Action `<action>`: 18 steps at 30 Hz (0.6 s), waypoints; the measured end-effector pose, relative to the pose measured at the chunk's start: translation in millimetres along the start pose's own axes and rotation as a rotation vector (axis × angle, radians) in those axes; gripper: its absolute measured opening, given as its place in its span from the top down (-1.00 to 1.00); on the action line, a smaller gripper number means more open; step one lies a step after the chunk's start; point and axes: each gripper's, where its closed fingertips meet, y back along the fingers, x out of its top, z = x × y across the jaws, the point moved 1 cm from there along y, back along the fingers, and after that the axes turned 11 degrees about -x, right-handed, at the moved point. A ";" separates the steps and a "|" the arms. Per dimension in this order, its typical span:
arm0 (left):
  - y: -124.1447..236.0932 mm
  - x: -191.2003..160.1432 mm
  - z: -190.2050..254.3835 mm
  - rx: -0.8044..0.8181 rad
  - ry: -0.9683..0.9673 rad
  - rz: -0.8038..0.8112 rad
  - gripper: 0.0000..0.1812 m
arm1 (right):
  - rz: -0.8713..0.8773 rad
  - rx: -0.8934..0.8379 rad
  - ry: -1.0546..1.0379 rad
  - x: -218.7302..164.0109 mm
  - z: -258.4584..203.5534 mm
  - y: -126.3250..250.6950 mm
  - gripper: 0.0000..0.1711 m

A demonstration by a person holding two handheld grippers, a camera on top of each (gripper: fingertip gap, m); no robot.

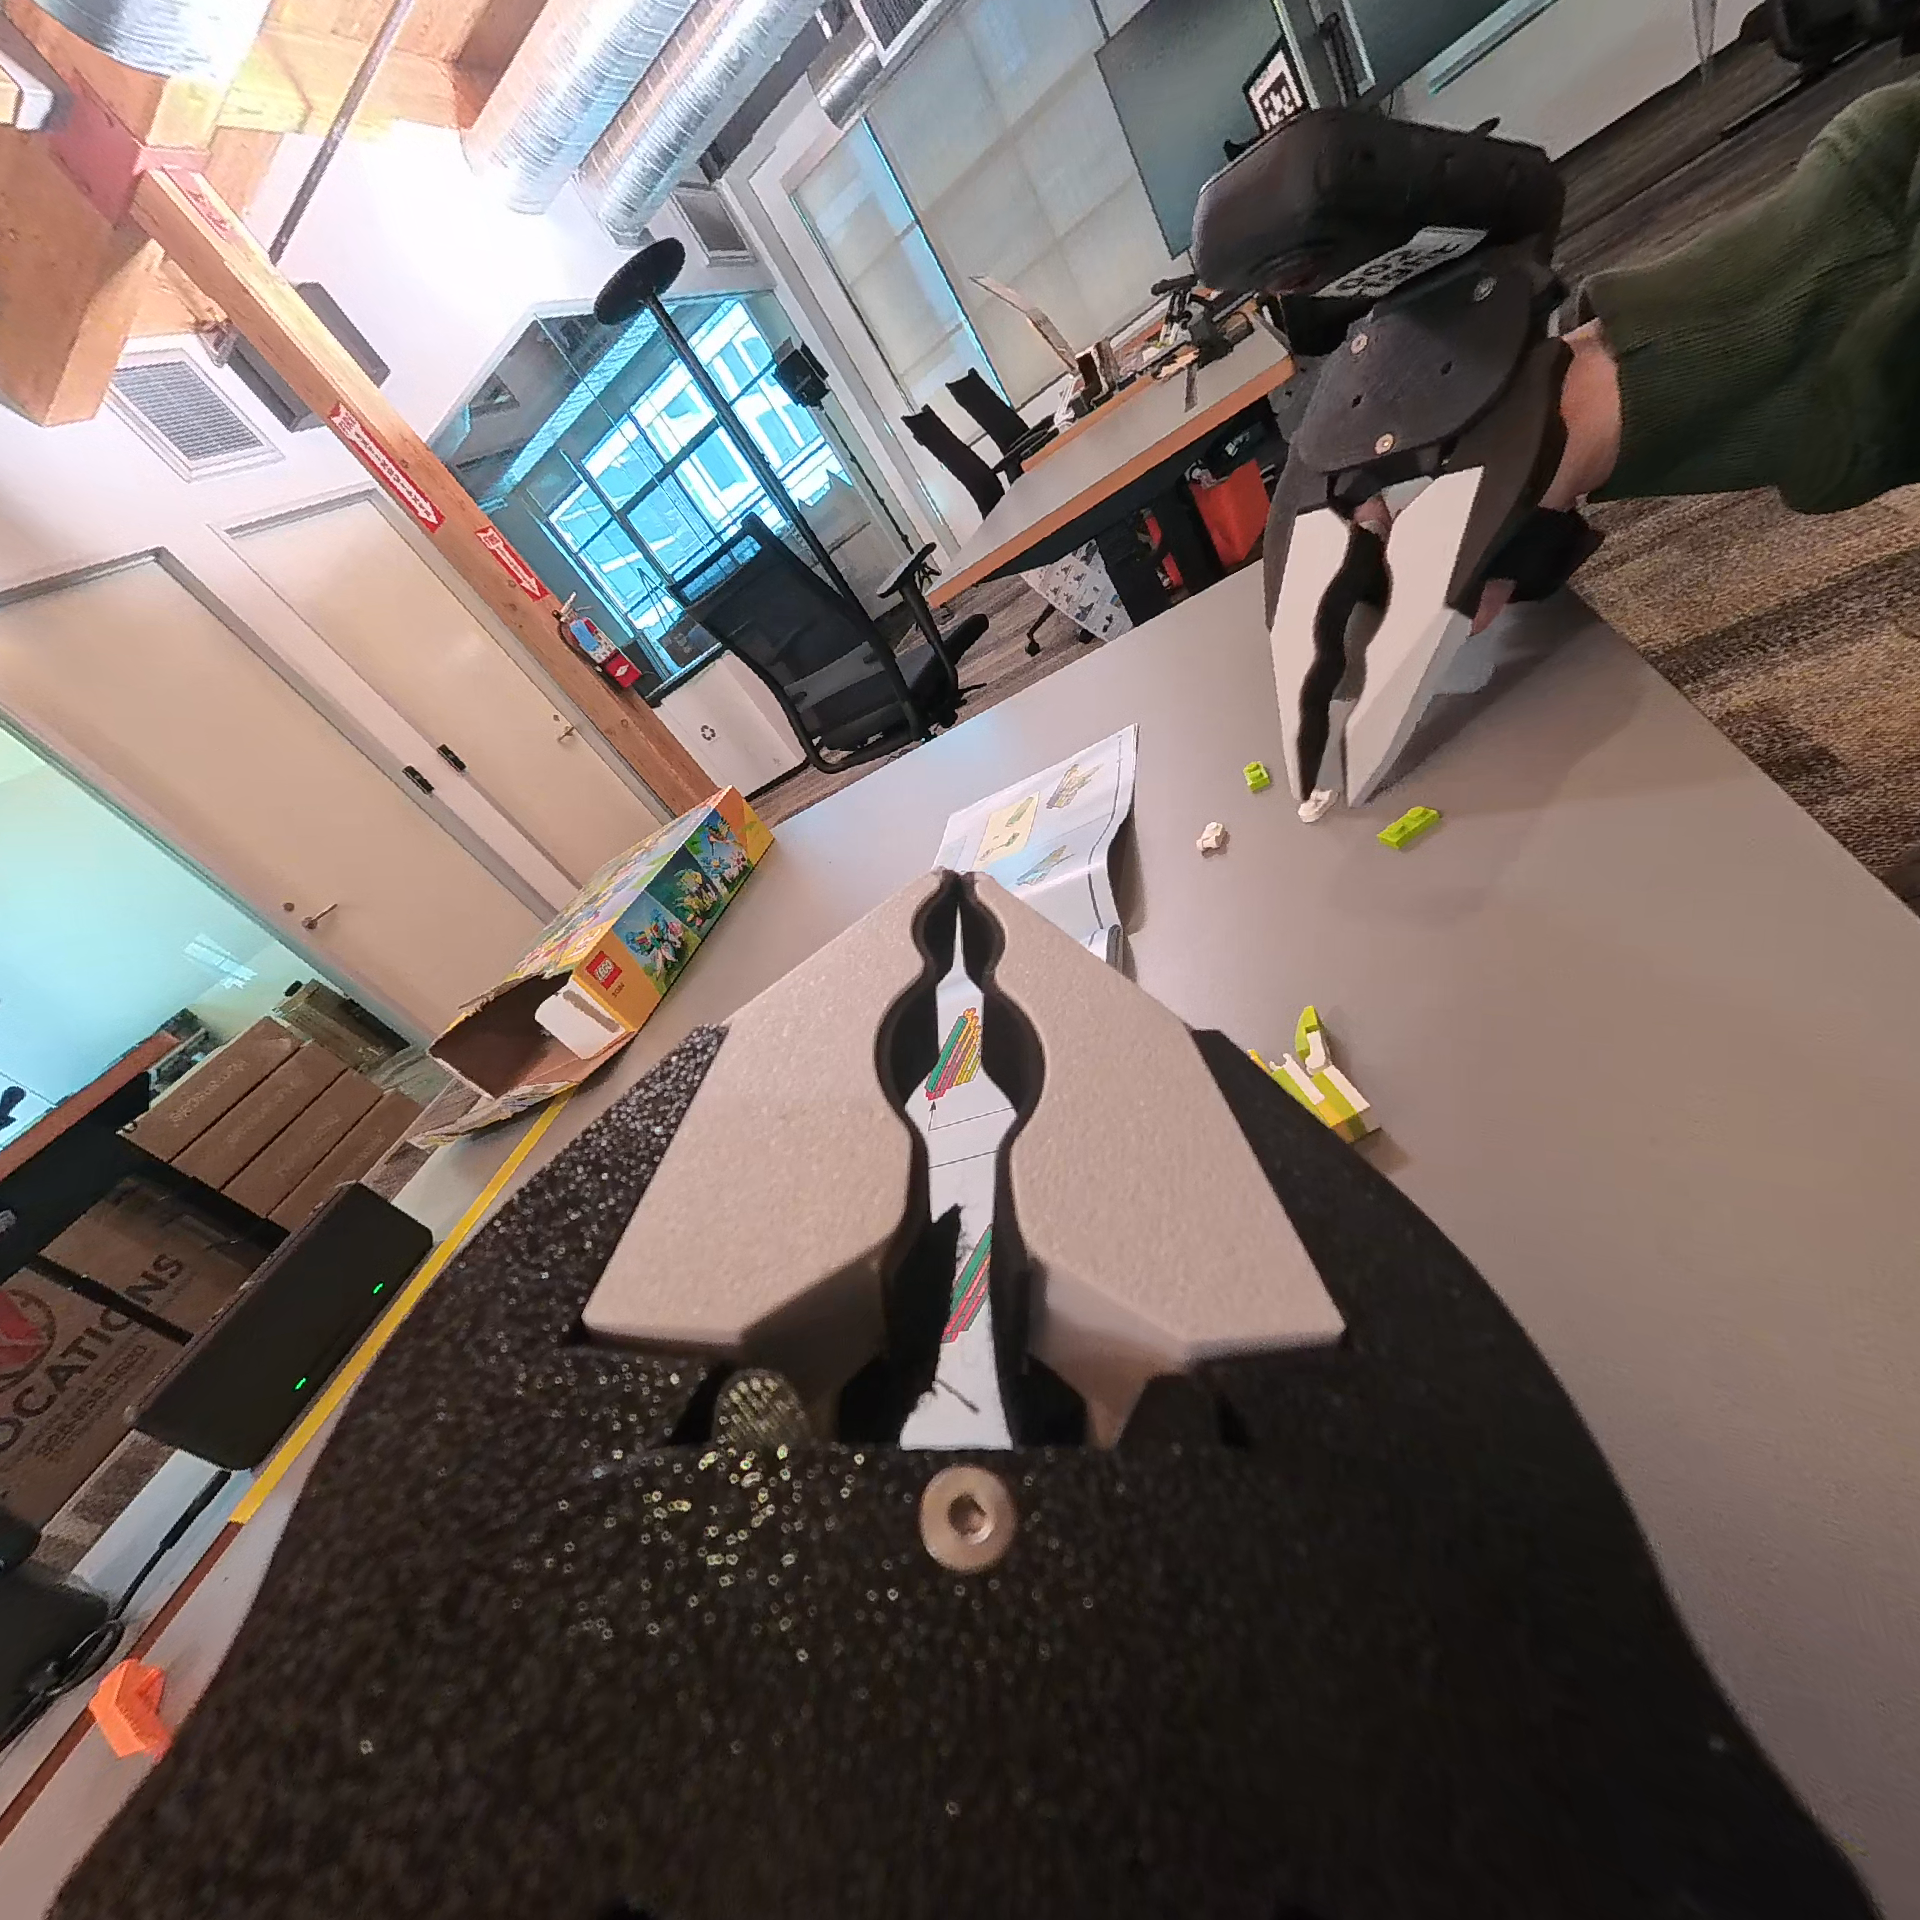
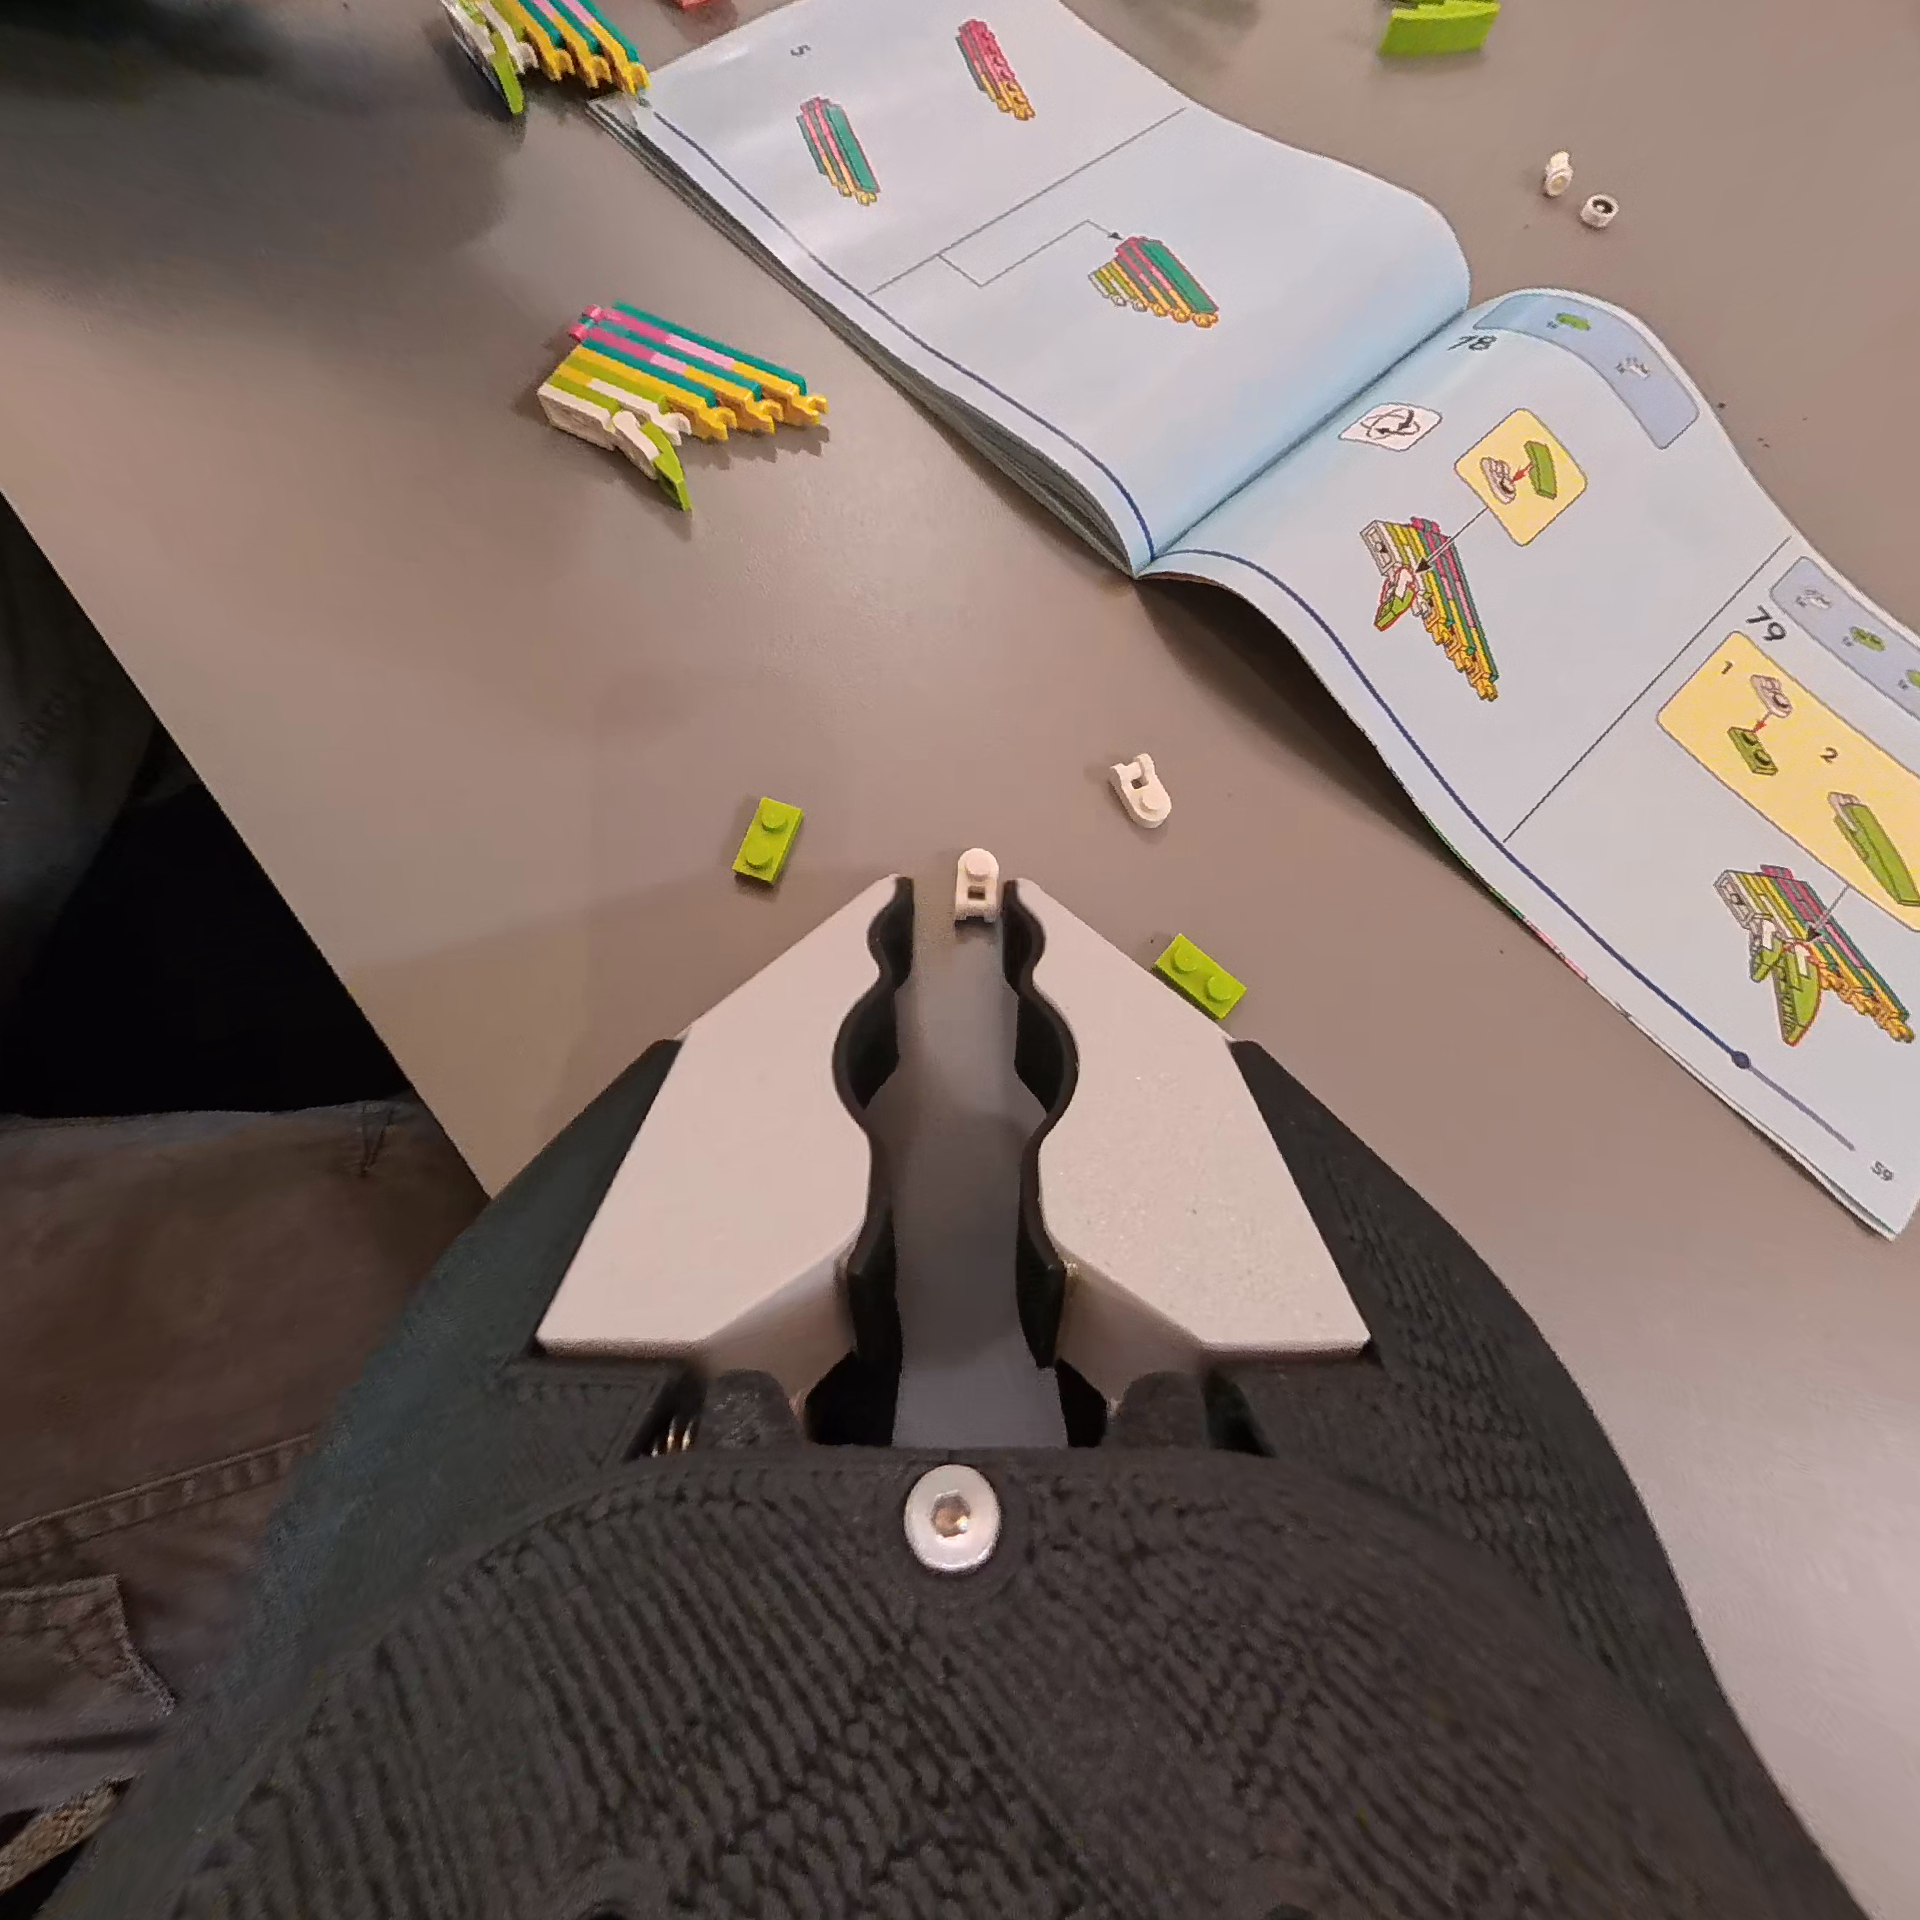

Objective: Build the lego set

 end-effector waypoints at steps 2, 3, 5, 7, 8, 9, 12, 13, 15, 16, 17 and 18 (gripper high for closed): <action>0.0 0.0 0.2 0.000 -0.001 -0.001 1.00 | 0.003 0.003 -0.010 -0.5 0.7 0.5 0.78; 0.0 0.1 0.2 0.000 -0.001 0.000 1.00 | 0.005 0.006 -0.016 -0.8 1.1 1.1 0.77; 0.1 0.0 0.1 0.000 0.000 0.000 1.00 | 0.018 0.006 -0.030 0.3 2.7 3.1 0.75; 0.2 -0.1 -0.2 0.001 0.001 0.000 1.00 | 0.037 -0.018 -0.051 3.0 8.1 4.8 0.75; 0.2 0.0 -0.1 0.000 0.002 0.001 1.00 | 0.047 -0.039 -0.064 5.1 12.0 5.1 0.75; 0.2 0.0 -0.1 0.000 0.001 0.001 1.00 | 0.054 -0.071 -0.077 7.2 17.3 5.0 0.75; 0.1 -0.1 -0.1 0.001 0.000 0.000 1.00 | 0.066 -0.149 -0.132 15.7 32.0 1.5 0.75; 0.2 -0.2 -0.3 0.001 0.000 0.000 1.00 | 0.062 -0.163 -0.155 18.7 35.8 -1.4 0.75; 0.3 -0.2 -0.7 0.002 0.002 0.000 1.00 | 0.037 -0.157 -0.187 22.1 38.3 -9.1 0.76; 0.4 -0.2 -0.9 0.003 0.002 0.001 1.00 | 0.016 -0.159 -0.193 21.5 39.3 -13.1 0.77; 0.5 -0.2 -1.0 0.004 0.002 0.001 1.00 | -0.005 -0.152 -0.191 20.2 38.7 -16.6 0.77; 0.6 -0.2 -1.1 0.004 0.003 0.001 1.00 | -0.023 -0.145 -0.191 18.8 37.5 -19.5 0.77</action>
